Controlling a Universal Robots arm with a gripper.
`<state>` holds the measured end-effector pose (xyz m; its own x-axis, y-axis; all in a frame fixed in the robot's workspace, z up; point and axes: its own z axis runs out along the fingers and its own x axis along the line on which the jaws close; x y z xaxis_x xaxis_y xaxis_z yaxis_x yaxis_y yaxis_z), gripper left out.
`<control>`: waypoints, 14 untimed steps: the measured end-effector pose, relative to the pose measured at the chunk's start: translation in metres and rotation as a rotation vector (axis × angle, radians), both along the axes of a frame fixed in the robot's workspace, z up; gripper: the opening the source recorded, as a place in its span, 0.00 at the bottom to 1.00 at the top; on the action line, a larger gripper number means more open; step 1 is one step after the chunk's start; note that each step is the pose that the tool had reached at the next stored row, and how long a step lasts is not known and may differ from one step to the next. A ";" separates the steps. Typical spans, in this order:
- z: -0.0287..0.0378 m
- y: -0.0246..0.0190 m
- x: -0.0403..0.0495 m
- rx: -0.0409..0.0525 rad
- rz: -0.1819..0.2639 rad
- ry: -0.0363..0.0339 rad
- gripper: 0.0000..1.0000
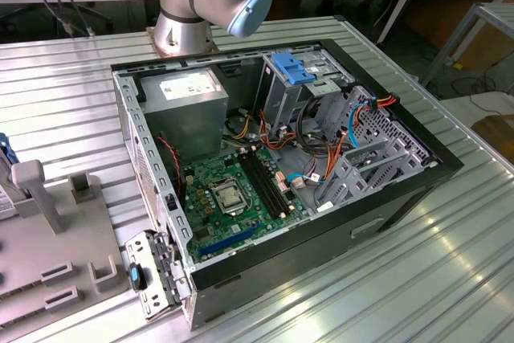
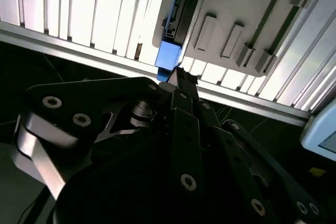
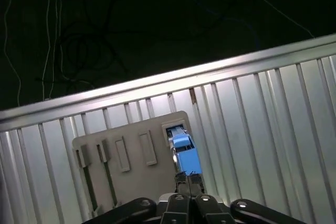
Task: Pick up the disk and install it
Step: 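Pick up the disk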
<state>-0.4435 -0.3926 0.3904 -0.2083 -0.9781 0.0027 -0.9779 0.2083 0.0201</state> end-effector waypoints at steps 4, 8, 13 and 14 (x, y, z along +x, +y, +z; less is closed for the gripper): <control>-0.0007 0.0001 0.0000 -0.0034 0.074 -0.0016 0.11; -0.0020 0.0000 0.0000 -0.0149 0.154 -0.0088 0.11; -0.0046 0.0001 0.0000 -0.0224 0.166 -0.0268 0.11; -0.0048 0.0001 -0.0001 -0.0223 0.177 -0.0267 0.11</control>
<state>-0.4436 -0.3925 0.3857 -0.0333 -0.9992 0.0215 -0.9994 0.0331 -0.0091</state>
